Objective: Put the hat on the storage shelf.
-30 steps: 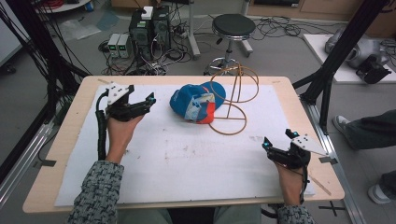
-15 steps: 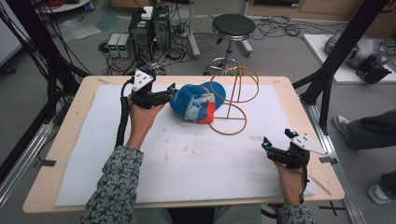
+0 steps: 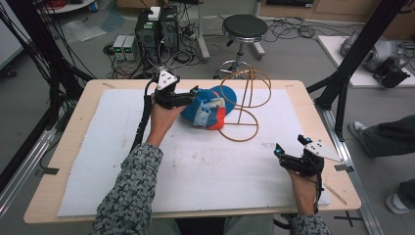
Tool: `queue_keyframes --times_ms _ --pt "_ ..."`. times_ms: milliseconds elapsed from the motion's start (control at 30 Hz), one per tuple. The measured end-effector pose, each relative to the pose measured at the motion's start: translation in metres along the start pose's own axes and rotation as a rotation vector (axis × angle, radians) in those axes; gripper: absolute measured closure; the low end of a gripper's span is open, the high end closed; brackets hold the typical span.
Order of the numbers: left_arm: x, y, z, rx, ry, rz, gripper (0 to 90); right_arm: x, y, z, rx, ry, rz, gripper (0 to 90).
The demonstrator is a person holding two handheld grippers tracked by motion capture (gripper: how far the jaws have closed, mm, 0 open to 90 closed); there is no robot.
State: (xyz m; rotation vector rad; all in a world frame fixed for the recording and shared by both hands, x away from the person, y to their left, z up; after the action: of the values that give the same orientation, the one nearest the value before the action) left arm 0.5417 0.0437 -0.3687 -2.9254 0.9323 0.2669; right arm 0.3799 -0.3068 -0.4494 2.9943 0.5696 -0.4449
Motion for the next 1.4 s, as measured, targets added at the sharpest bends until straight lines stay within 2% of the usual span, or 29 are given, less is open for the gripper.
queue_keyframes --times_ms 133,300,467,733,900,933,1000,1033,1067,1100,1133,1167,1300,1333,1367,1400 --pt "0.007 -0.001 0.005 -0.021 -0.008 -0.002 20.4 0.0 0.001 0.0 -0.001 0.002 0.002 8.1" --pt "0.017 0.006 0.008 0.016 -0.036 0.0 20.9 -0.001 0.001 -0.001 -0.006 0.006 0.003 8.1" --pt "0.026 0.013 0.014 0.026 -0.047 0.013 22.0 0.0 0.0 0.0 0.001 -0.002 -0.002 8.1" --pt "0.037 0.004 0.03 0.025 -0.1 -0.003 27.8 0.0 0.001 0.001 0.001 -0.002 -0.005 8.1" --pt "0.041 0.004 0.04 0.033 -0.134 0.007 31.9 0.001 0.001 0.001 -0.002 -0.005 -0.004 8.1" --pt "0.042 0.005 0.041 0.035 -0.14 0.01 35.4 0.001 0.001 0.001 -0.002 -0.006 -0.004 8.1" --pt "0.044 0.007 0.045 0.044 -0.153 0.023 36.8 0.001 0.0 0.001 0.0 -0.005 -0.005 8.1" --pt "0.045 0.007 0.048 0.053 -0.166 0.021 42.3 0.001 0.0 0.001 -0.003 -0.007 -0.005 8.1" --pt "0.045 0.007 0.049 0.053 -0.168 0.025 42.3 0.001 0.0 0.001 -0.003 -0.007 -0.005 8.1" --pt "0.046 0.006 0.05 0.048 -0.176 0.024 51.0 0.001 0.0 0.002 -0.003 -0.011 -0.006 8.1" --pt "0.046 0.006 0.051 0.046 -0.18 0.02 51.0 0.001 0.0 0.002 -0.003 -0.011 -0.006 8.1" --pt "0.045 0.006 0.052 0.049 -0.187 0.027 56.7 0.002 0.001 0.002 -0.008 -0.009 -0.005 8.1" --pt "0.045 0.01 0.051 0.08 -0.192 0.044 79.3 0.004 0.002 0.004 -0.012 -0.021 -0.005 8.1" --pt "0.045 0.01 0.051 0.086 -0.195 0.044 79.3 0.004 0.002 0.004 -0.012 -0.021 -0.005 8.1" --pt "0.044 0.01 0.05 0.093 -0.199 0.039 83.0 0.004 0.002 0.004 -0.011 -0.018 -0.005 8.1" --pt "0.044 0.009 0.05 0.083 -0.196 0.041 85.5 0.004 0.002 0.003 -0.004 -0.018 -0.007 8.1"
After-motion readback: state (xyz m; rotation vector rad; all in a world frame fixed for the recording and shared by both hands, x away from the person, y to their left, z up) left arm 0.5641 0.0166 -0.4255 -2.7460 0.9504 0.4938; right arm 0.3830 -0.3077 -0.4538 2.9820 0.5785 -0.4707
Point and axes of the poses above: each handheld gripper's, and its own axes: x roughly forward along the jaws, z roughly out of its underside, y roughly to its right, the point moved 9 cm from there along x, roughly forward along the jaws, and after that the axes turned 2 degrees about -y, right-handed, at the moved point
